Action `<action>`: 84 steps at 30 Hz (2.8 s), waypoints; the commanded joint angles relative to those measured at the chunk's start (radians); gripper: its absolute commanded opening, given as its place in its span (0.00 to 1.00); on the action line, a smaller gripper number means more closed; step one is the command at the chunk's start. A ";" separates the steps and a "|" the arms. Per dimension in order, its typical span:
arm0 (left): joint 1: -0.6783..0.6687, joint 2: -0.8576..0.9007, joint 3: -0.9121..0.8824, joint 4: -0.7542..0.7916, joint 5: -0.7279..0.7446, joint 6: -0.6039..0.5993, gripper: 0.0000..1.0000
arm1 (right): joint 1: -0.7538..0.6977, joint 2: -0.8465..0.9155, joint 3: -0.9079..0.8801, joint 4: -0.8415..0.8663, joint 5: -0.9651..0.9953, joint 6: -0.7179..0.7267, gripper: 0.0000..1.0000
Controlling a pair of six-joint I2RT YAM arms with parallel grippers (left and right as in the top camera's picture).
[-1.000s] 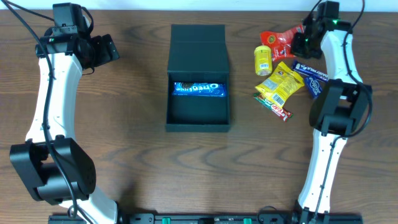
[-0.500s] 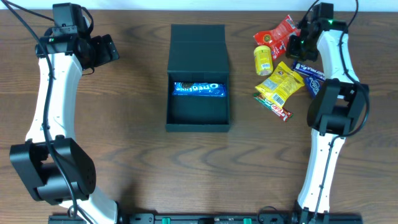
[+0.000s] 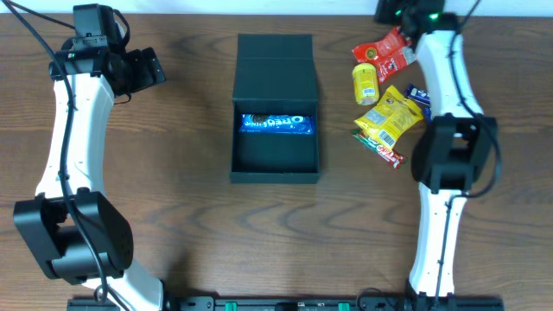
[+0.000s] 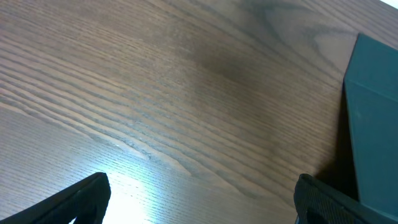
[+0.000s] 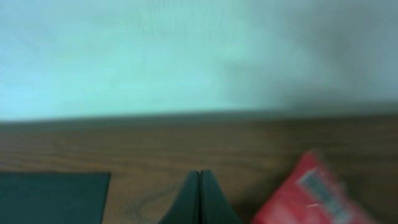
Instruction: Pack container
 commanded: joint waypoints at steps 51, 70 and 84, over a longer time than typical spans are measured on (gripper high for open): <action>0.002 0.011 -0.004 0.074 -0.004 0.022 0.95 | -0.076 -0.052 0.045 -0.503 0.247 0.558 0.99; 0.003 0.011 -0.004 0.069 -0.004 0.041 0.95 | -0.088 0.090 0.045 -0.517 0.185 0.542 0.99; 0.003 0.011 -0.004 0.069 -0.005 0.042 0.96 | -0.093 0.134 0.045 -0.491 0.141 0.495 0.87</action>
